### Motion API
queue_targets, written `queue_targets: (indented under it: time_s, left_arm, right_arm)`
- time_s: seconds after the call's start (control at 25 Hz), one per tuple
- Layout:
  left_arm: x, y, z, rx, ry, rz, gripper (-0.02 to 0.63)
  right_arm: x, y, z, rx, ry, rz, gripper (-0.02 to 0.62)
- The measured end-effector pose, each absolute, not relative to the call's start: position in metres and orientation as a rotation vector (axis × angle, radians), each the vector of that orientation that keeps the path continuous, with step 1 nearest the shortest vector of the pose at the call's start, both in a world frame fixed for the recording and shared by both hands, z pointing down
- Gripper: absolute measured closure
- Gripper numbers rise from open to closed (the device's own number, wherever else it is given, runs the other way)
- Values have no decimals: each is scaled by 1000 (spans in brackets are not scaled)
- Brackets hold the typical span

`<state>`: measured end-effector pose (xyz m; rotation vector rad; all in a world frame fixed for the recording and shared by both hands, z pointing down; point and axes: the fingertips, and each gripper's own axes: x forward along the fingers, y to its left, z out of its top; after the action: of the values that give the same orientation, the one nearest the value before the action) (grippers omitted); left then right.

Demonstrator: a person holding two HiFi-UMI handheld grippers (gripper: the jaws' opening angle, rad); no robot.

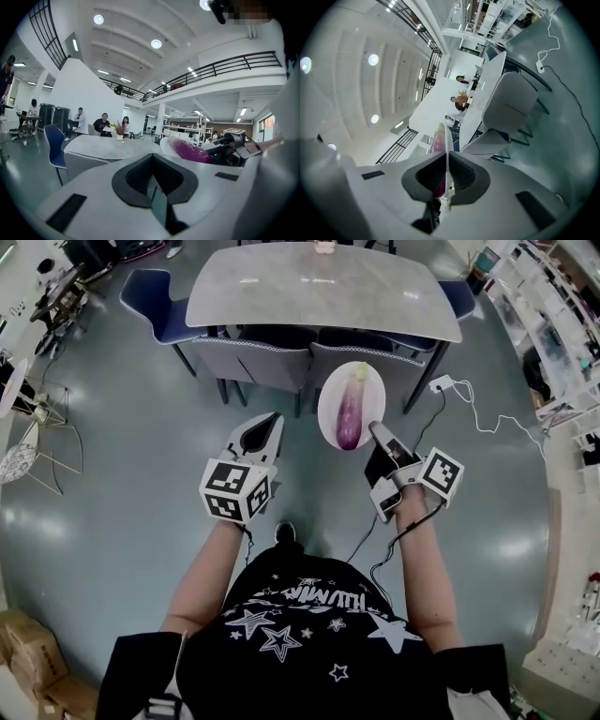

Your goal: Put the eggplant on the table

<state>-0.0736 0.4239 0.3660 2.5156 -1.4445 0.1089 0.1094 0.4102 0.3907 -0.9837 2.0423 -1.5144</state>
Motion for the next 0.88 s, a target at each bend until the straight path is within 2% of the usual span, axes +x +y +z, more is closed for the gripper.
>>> queue_targets:
  time_s: [0.24,0.88]
  left_arm:
    - [-107,344,354,2522,-1399,126,598]
    - [-114,331,369,2539,-1403,88,598]
  right_arm:
    - [83,328,375,-1014,1988,-1500,574]
    - [95,305,397,-1050,1932,-1478,574]
